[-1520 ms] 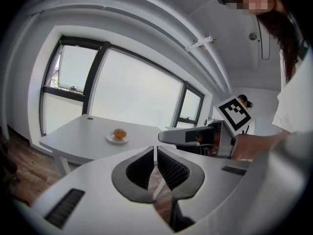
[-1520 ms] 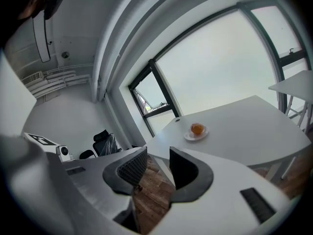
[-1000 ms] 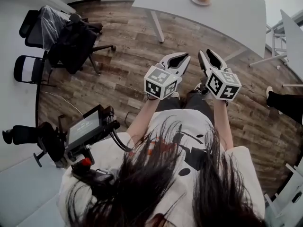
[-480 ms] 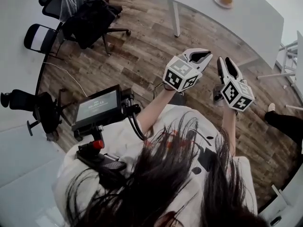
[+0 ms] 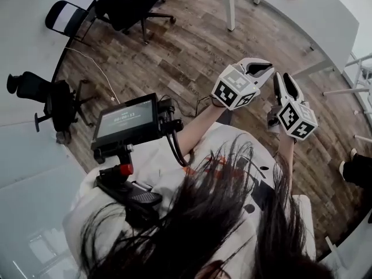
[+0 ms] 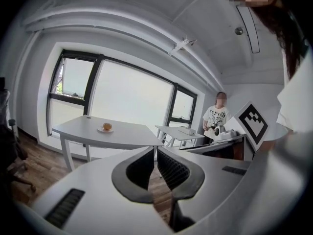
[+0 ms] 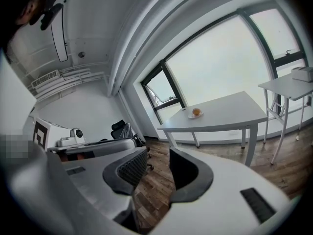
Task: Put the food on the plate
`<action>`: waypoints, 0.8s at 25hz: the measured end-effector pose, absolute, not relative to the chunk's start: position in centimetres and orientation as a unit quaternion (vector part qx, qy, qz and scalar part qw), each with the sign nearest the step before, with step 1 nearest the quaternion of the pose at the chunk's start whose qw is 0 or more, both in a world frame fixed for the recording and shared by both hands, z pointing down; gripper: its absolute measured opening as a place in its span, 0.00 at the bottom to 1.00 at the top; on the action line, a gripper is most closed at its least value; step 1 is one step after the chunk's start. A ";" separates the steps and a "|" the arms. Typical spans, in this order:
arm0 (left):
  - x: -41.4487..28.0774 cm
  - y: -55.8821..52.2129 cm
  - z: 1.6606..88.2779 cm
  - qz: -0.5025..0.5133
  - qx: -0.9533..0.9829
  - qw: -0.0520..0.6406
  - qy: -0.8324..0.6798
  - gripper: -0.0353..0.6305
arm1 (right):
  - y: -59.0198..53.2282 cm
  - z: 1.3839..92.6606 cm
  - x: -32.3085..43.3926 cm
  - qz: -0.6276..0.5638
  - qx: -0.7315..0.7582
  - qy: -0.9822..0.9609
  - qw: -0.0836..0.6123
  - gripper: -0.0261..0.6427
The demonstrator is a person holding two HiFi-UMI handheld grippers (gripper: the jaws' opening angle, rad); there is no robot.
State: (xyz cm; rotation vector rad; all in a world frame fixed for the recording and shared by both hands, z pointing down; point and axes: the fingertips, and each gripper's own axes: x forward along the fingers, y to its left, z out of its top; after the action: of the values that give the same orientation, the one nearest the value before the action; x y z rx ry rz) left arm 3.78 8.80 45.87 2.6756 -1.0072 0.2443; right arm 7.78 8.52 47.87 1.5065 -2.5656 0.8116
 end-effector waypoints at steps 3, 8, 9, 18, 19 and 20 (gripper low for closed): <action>4.0 15.0 46.3 0.084 0.920 0.134 -0.359 0.06 | 14.3 48.0 8.1 0.259 0.480 -0.837 0.025 0.27; 3.4 15.9 47.4 0.089 0.912 0.159 -0.366 0.06 | 15.0 49.3 7.1 0.279 0.466 -0.839 0.037 0.27; 3.3 15.8 47.5 0.090 0.912 0.161 -0.367 0.06 | 15.0 49.4 6.9 0.282 0.464 -0.839 0.039 0.27; 2.4 16.1 48.2 0.097 0.905 0.171 -0.377 0.06 | 15.1 49.7 6.2 0.288 0.453 -0.842 0.048 0.27; 2.4 16.0 48.2 0.097 0.905 0.170 -0.378 0.06 | 15.1 49.7 6.2 0.288 0.453 -0.842 0.049 0.27; 2.3 16.0 48.2 0.097 0.905 0.170 -0.378 0.06 | 15.1 49.7 6.2 0.288 0.453 -0.843 0.049 0.27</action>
State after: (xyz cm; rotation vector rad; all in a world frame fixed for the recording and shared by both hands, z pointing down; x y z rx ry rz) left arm 2.32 15.99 48.23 2.5714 -1.0752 0.2761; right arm 6.19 15.10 49.67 1.3790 -2.5671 0.8776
